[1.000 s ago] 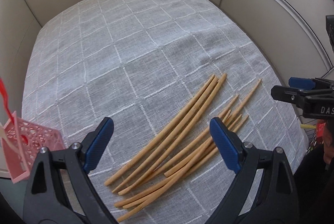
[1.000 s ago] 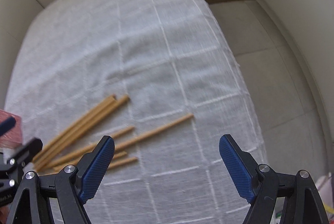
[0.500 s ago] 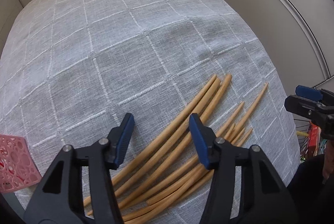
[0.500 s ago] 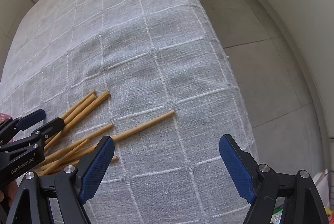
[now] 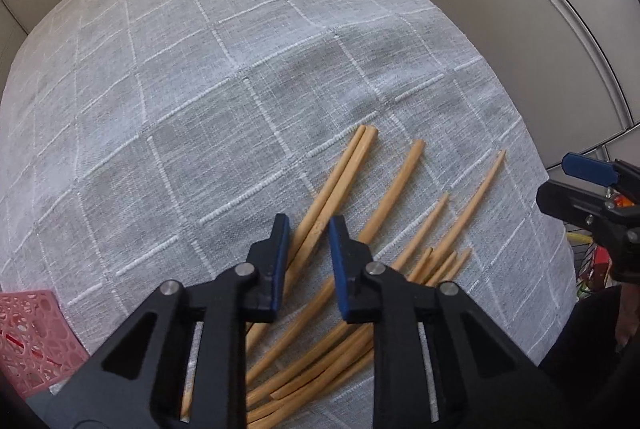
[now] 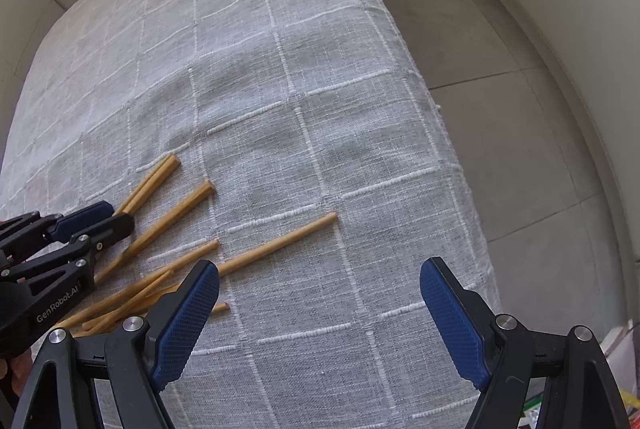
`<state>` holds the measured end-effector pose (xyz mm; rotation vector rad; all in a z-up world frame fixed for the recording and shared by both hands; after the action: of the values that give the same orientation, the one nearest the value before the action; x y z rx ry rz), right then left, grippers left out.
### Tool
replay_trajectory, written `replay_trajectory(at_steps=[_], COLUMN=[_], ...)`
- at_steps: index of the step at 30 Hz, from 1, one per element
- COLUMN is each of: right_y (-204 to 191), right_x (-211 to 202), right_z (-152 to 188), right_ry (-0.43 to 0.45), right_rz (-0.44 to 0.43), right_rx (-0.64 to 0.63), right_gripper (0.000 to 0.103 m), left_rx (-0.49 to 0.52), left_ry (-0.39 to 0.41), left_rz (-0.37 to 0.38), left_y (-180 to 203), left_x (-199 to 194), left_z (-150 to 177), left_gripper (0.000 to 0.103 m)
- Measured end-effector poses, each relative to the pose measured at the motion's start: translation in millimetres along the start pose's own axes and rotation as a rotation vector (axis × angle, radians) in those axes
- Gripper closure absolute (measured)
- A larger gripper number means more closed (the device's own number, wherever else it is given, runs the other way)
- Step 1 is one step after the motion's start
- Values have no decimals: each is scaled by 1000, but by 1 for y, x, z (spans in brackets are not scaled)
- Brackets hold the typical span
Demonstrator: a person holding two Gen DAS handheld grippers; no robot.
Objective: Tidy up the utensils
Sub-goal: 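Lower the left gripper onto the chopsticks and close on one, then lift a chopstick with the left gripper while the right gripper grasps another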
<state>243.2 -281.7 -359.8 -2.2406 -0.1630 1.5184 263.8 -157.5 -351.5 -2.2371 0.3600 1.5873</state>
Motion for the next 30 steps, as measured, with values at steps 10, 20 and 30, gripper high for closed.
replay_trajectory(at_steps=[10,20,30], right_y=[-2,-2,5], right_x=[0,1,3], right_z=[-1,0,-1], right_ry=[-4,-7,-13], right_rz=[-13,-20,-36], right_rx=[1,3,57], right_gripper=[17,17,17], left_rx=[33,193,80], left_ry=[-2,20,27], left_rz=[27,-41,-61], left_y=[-5,21,17], left_x=[-9,3,9], left_z=[6,-14,-63], left_gripper=[102,91,93])
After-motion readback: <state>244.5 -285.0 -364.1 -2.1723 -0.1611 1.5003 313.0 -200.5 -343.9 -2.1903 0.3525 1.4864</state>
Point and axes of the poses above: each gripper's, at about its wrist camera, not at the fingertips, and x roughly the way its jaws point, y to its right, z to its underside, the point moved 9 cm from there along x, roughly the way its jaws point, and after that the axes turned 15 degrees about -z, right-handed, at the moved point
